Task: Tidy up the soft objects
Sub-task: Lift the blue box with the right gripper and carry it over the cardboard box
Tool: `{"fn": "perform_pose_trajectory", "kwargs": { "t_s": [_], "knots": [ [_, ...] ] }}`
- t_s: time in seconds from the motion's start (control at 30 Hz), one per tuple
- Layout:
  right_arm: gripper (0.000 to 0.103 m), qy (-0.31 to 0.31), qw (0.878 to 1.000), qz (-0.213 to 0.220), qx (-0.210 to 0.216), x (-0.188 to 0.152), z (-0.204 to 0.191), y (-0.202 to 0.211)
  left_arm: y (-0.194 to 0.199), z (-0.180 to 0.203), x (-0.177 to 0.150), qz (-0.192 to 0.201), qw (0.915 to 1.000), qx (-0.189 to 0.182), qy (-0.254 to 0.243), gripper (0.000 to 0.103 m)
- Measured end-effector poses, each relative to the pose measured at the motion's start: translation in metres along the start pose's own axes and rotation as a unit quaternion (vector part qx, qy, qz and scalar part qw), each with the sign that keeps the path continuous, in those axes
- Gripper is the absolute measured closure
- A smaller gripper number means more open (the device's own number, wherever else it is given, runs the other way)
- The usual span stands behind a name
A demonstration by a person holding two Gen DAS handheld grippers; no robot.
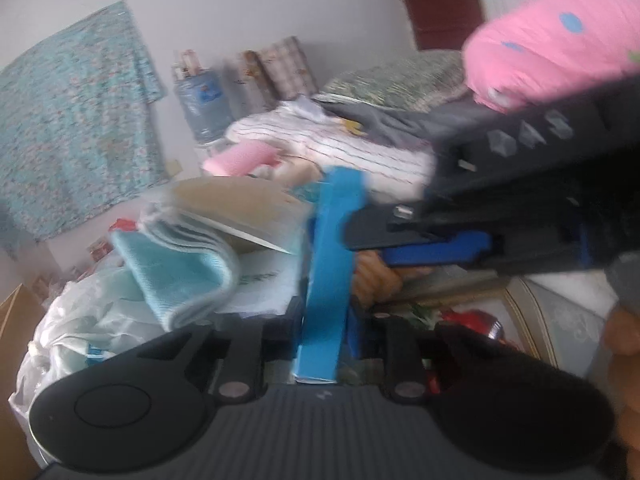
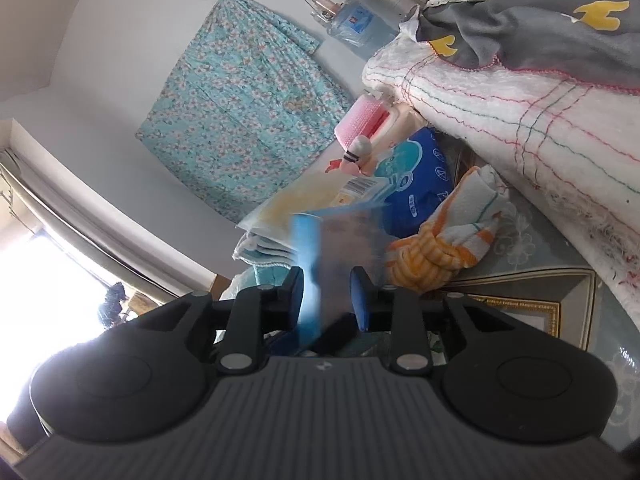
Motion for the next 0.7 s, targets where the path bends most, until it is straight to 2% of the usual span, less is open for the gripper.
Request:
{"fn": "perform_pose_trajectory", "kwargs": {
  "t_s": [0.13, 0.2, 0.33, 0.4, 0.43, 0.57, 0.63, 0.7],
  "knots": [
    [0.075, -0.006, 1.000, 0.017, -0.012, 0.003, 0.008, 0.006, 0.004, -0.026, 0.007, 0.004, 0.9965, -0.044, 0.072, 0.083],
    [0.074, -0.017, 1.000, 0.023, -0.010, 0.004, 0.014, 0.008, 0.011, -0.036, 0.012, 0.017, 0.9943, -0.055, 0.090, 0.083],
    [0.067, -0.040, 0.998, 0.035, 0.017, 0.007, 0.019, 0.011, 0.028, -0.054, 0.017, 0.015, 0.9869, -0.099, 0.126, 0.083],
    [0.051, -0.044, 0.998, 0.043, 0.035, 0.008, 0.016, 0.013, 0.037, -0.066, 0.019, 0.006, 0.9786, -0.136, 0.154, 0.083],
    [0.048, -0.044, 0.997, 0.048, 0.046, 0.008, 0.013, 0.015, 0.042, -0.071, 0.017, 0.004, 0.9748, -0.149, 0.166, 0.083],
    [0.037, -0.065, 0.991, 0.046, 0.109, 0.003, 0.003, 0.016, 0.064, -0.096, 0.007, 0.004, 0.9548, -0.202, 0.218, 0.083],
    [0.035, -0.087, 0.983, 0.038, 0.157, -0.002, -0.002, 0.014, 0.073, -0.104, 0.000, 0.002, 0.9466, -0.219, 0.236, 0.083],
    [0.034, -0.100, 0.975, 0.024, 0.197, -0.007, -0.012, 0.010, 0.080, -0.116, -0.009, -0.002, 0.9329, -0.246, 0.263, 0.083]
  ]
}}
Point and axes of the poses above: each gripper's, at about its wrist camera, not at the fingertips, and y roughly against the way its jaws point, z to its right, x to its top, the point moved 2 cm from there along -y, roughly the way its jaws point, and after that the axes turned 10 degrees about x, right-handed, at the moved point
